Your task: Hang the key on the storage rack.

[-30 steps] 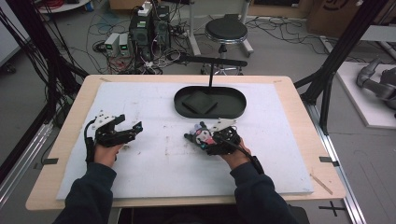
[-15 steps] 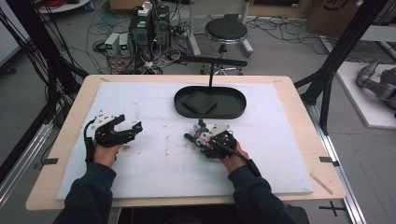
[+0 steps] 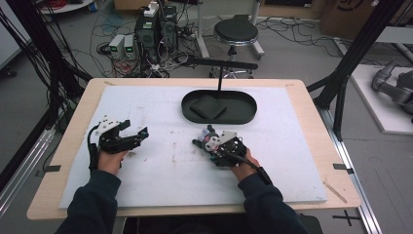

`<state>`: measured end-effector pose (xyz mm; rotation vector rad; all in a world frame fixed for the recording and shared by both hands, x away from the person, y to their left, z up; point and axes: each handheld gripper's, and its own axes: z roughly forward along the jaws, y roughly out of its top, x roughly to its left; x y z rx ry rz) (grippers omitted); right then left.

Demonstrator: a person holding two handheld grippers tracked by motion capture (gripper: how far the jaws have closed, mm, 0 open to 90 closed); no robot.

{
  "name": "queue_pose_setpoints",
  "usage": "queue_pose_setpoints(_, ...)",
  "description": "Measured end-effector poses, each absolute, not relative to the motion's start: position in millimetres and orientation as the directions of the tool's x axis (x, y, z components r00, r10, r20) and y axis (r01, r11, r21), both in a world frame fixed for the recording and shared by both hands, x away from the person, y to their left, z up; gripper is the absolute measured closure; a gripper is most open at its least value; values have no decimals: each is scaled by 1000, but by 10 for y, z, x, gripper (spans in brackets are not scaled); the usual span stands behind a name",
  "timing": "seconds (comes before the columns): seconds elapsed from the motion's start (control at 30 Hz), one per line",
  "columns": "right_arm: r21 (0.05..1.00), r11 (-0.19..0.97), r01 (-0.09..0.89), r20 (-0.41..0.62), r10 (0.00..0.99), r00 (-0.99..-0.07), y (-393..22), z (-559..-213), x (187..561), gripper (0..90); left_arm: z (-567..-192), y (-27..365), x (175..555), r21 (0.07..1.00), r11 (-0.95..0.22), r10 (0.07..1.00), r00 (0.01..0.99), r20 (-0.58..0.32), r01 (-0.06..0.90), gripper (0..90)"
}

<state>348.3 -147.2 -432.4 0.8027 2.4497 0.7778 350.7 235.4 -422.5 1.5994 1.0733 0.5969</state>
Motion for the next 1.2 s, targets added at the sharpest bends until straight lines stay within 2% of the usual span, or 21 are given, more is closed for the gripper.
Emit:
queue_pose_setpoints(0.17, 654, 639, 405, -194, 659, -727, -1557, -4271, 3511, 454, -4225, 2357, 3507, 940, -28, 871, 469, -144, 341, 180)
queue_pose_setpoints(0.4, 729, 514, 452, -29, 683, -730, -1855, -3883, 3642, 452, -4224, 2356, 3506, 940, -29, 871, 470, -143, 339, 181)
queue_pose_setpoints(0.87, 783, 458, 422, -95, 758, -645, -2381, -3167, 3921, 451, -4226, 2346, 3506, 941, -26, 870, 472, -144, 336, 182)
queue_pose_setpoints(1.2, 801, 425, 422, -125, 808, -575, -2629, -2822, 4166, 451, -4226, 2347, 3506, 941, -32, 869, 475, -140, 336, 181)
